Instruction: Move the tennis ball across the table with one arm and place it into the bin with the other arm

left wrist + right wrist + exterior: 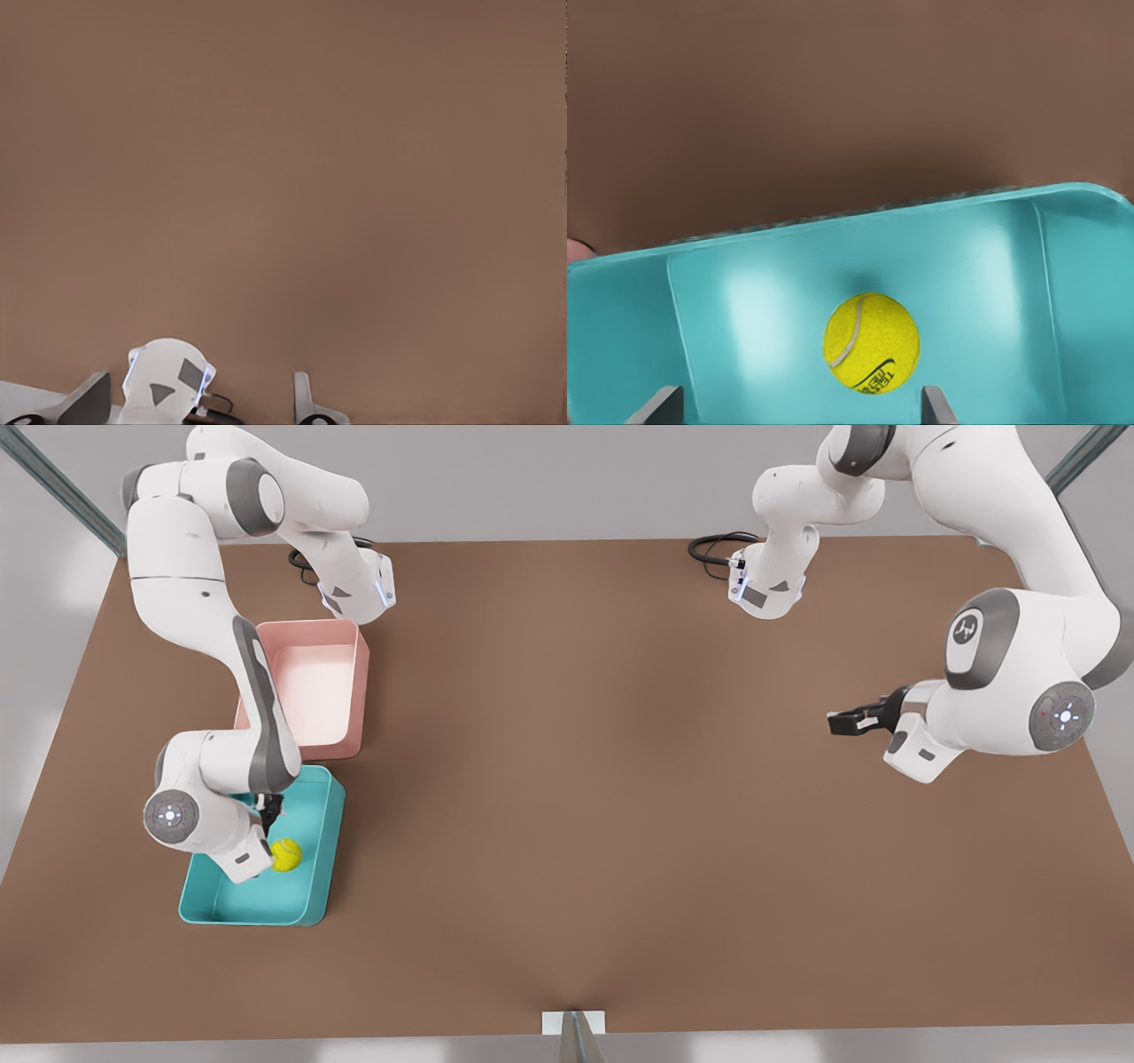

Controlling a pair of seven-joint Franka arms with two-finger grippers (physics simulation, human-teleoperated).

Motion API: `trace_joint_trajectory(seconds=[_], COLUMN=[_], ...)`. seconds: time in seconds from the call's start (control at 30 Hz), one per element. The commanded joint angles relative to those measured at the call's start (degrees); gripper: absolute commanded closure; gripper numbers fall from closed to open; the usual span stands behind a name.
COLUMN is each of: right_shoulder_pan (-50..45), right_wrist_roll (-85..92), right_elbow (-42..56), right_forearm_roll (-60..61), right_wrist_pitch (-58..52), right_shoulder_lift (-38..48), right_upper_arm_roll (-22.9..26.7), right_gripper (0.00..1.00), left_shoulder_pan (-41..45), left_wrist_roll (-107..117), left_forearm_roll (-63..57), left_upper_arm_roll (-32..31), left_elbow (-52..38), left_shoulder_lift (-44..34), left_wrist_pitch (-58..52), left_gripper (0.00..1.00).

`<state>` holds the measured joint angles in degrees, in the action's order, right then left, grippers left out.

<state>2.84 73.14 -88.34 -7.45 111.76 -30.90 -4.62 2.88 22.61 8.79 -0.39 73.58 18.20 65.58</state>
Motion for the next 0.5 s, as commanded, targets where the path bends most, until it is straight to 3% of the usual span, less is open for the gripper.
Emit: trace_joint_trajectory(seconds=[0.0, 0.07, 0.1, 0.2, 0.23, 0.33, 0.47], right_shoulder_pan=[-2.5, -6.4, -6.6, -6.9, -4.8, -0.1, 0.3], right_wrist_roll=[-50.1, -84.9, -88.8, -90.4, -89.4, -83.5, -83.2], right_elbow=[6.2, 11.5, 12.0, 17.8, 12.9, 6.1, 5.8], right_forearm_roll=[1.1, 0.5, 1.3, 1.0, 1.1, 5.2, 5.4], right_wrist_pitch=[-21.6, -32.3, -32.8, -41.9, -41.7, -40.7, -40.7], right_shoulder_lift=[-0.9, -0.9, 3.6, 11.0, 18.1, 26.0, 26.4], right_upper_arm_roll=[-0.3, -0.4, -0.4, 0.1, 0.0, 0.0, 0.0], right_gripper=[0.00, 0.00, 0.00, 0.00, 0.00, 0.00, 0.00], left_shoulder_pan=[-0.3, -1.3, -1.3, -1.6, -5.6, -8.9, -9.0], left_wrist_roll=[7.4, 7.4, 7.0, 7.0, 6.7, 5.4, 3.0], left_forearm_roll=[3.4, 3.5, 3.4, 4.8, 9.0, 8.6, 0.9], left_upper_arm_roll=[0.0, 0.0, -0.1, 0.0, 0.0, -0.1, -7.7], left_elbow=[0.0, 0.3, 0.3, 1.0, 1.0, 2.6, 2.4], left_shoulder_lift=[0.0, -0.1, -0.2, -0.1, 0.0, -0.8, -2.5], left_wrist_pitch=[-0.5, -2.3, -2.6, -6.3, -5.4, -8.9, 1.0], left_gripper=[0.00, 0.00, 0.00, 0.00, 0.00, 0.00, 0.00])
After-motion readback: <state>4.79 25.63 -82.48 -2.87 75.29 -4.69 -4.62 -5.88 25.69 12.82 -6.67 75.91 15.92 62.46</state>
